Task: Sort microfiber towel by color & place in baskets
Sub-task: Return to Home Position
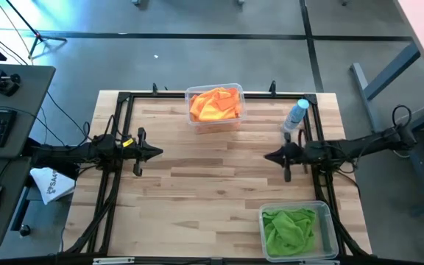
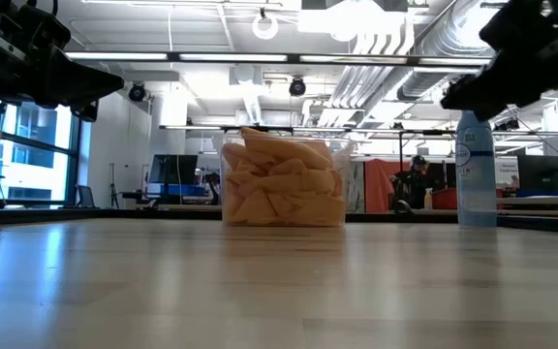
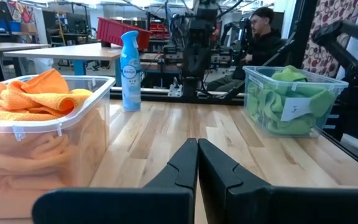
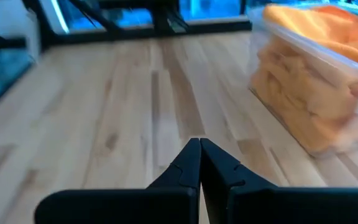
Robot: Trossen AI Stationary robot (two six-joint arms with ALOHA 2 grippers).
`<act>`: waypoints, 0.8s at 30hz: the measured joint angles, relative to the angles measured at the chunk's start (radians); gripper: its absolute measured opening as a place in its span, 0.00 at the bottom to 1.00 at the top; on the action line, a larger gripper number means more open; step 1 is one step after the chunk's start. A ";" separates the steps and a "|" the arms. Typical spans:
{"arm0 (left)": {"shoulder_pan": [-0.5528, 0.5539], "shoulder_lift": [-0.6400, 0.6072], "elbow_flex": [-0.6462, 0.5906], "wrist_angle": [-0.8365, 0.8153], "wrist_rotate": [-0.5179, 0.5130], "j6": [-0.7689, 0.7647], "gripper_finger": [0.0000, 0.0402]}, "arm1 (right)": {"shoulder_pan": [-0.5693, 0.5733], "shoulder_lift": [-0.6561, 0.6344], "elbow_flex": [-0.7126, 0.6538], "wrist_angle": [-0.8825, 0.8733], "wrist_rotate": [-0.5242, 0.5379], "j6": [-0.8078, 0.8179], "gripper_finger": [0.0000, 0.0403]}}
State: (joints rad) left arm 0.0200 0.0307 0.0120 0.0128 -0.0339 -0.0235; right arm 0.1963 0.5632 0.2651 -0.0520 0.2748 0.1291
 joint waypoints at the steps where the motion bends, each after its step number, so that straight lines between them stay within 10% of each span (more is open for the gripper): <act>1: 0.000 0.000 0.000 0.000 0.000 0.000 0.00 | 0.000 -0.040 -0.026 0.017 -0.011 0.001 0.00; 14: 0.000 0.000 0.000 0.000 0.000 0.000 0.00 | 0.000 -0.546 -0.214 0.000 -0.082 -0.040 0.00; 24: 0.000 0.006 0.001 -0.001 0.000 0.000 0.00 | -0.057 -0.560 -0.230 0.012 -0.198 -0.127 0.00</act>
State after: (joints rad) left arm 0.0196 0.0364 0.0128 0.0122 -0.0341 -0.0233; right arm 0.1393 0.0031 0.0353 -0.0399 0.0772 0.0018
